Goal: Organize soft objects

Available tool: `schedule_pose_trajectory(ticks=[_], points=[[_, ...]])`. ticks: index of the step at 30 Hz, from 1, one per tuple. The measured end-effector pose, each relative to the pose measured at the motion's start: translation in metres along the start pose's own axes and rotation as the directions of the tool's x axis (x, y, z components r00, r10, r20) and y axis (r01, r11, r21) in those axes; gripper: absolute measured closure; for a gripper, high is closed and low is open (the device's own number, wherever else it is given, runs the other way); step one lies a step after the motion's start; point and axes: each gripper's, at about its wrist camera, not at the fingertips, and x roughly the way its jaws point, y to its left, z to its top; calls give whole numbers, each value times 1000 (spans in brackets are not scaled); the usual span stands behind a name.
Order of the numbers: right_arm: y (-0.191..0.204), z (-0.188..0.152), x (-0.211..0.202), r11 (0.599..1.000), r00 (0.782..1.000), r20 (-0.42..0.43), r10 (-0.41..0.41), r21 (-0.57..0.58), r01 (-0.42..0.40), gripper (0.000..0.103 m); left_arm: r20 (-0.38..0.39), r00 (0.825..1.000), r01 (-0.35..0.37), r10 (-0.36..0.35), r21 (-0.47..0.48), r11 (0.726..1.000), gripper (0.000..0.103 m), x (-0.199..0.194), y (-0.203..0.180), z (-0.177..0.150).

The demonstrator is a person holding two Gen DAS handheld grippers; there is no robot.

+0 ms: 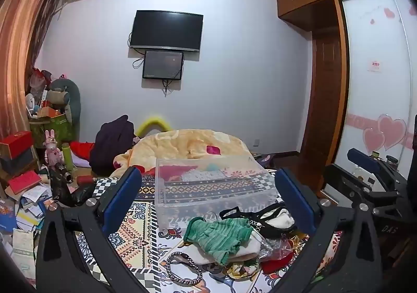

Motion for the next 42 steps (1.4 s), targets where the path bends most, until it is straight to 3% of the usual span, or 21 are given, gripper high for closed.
schedule_pose_trajectory(ticks=[3,6,42], points=[[0,0,0,1000,1000,4,-1,1,1,0,-18,1000,-7,8,36,999,0,5,-10,-1],[0,0,0,1000,1000,2,3,5,-3,0,0,1000,21,-21,-18,1000,0,1,1,0],[3,7,-8,1000,1000,5,4,24,-4,0,4,1000,13,-13,4,1000,0,-6,-2,5]])
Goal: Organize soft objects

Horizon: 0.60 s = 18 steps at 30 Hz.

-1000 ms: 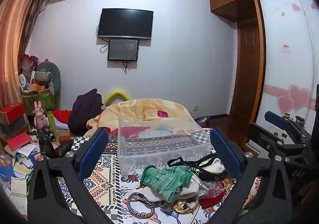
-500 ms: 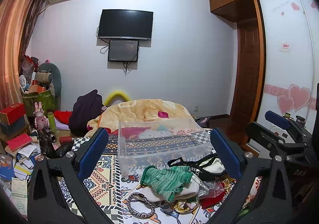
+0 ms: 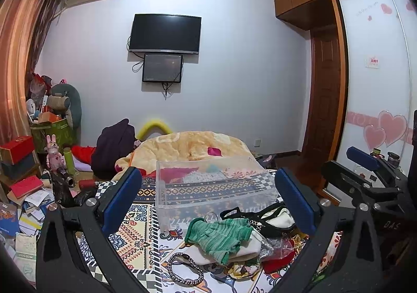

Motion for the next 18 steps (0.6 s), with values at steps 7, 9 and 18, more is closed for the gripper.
schedule_pose_trajectory(ticks=[7,9,18], points=[[-1,0,0,1000,1000,0,1,2,-1,0,2,1000,-1,1,1,1000,0,0,0,0],[-1,0,0,1000,1000,0,2,2,-2,0,2,1000,-3,3,2,1000,0,0,0,0],[-2,0,-1,1000,1000,3,3,11,-3,0,5,1000,-6,6,2,1000,0,1,0,0]])
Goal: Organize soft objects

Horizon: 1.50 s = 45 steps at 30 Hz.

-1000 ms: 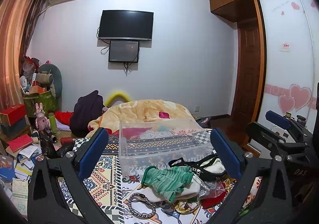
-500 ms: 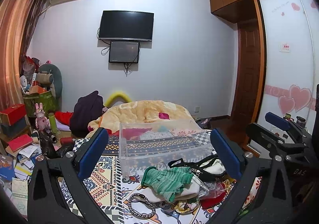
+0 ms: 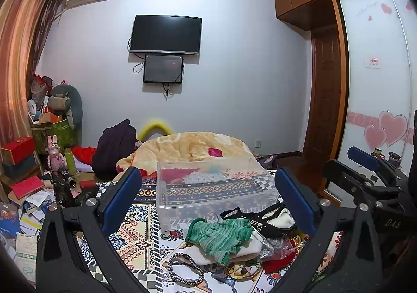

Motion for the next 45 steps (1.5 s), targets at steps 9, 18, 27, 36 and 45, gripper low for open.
schedule_pose_trajectory(ticks=[9,18,27,36,45], points=[[-2,-1,1,1000,1000,1,3,4,-3,0,2,1000,-1,1,0,1000,0,0,-1,-1],[-1,-1,0,1000,1000,0,2,5,-2,0,2,1000,5,-5,-2,1000,0,-1,-3,-1],[-3,-2,1,1000,1000,-1,4,7,-4,0,2,1000,8,-8,-2,1000,0,-2,-4,-1],[-5,-6,9,1000,998,-55,17,14,-17,0,-61,998,25,-25,0,1000,0,12,-4,-10],[-26,-39,34,998,975,-220,24,58,-12,1,-241,964,94,-109,-73,993,0,52,8,-45]])
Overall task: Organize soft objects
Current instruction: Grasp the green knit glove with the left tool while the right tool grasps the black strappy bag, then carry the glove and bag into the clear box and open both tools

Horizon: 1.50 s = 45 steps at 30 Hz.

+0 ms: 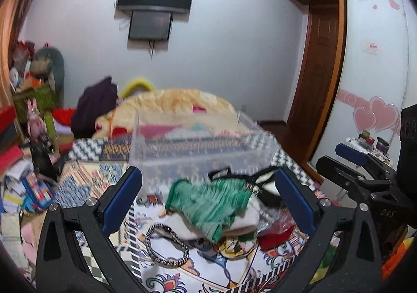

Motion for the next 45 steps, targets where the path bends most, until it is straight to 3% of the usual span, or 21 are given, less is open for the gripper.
schedule_pose_trajectory(ticks=[5,10,12,16,18,20,28,37,45], points=[[-15,-16,17,999,995,-95,-22,29,25,12,-78,997,21,-24,-31,999,1,25,4,-11],[-23,-25,30,998,986,-167,-19,61,29,23,-112,992,50,-49,6,999,2,41,-9,-25],[-23,-27,35,998,982,-190,-18,61,30,31,-131,990,50,-47,16,999,13,48,-12,-30],[-26,-36,44,997,968,-252,-5,70,24,51,-179,983,50,-48,6,999,22,62,-8,-36],[-28,-39,47,996,964,-267,4,82,18,54,-186,981,53,-52,-2,999,28,66,-6,-38],[-28,-37,47,997,966,-258,1,77,19,55,-187,980,67,-68,-13,998,30,66,-3,-39],[-29,-33,45,996,969,-245,-10,81,30,77,-187,978,95,-95,-8,995,55,64,-8,-39],[-27,-20,31,998,984,-176,-11,63,22,86,-140,984,104,-106,-21,994,78,42,-1,-29],[-25,3,19,999,995,-95,2,43,3,89,-68,993,93,-95,-28,995,82,16,8,-13]])
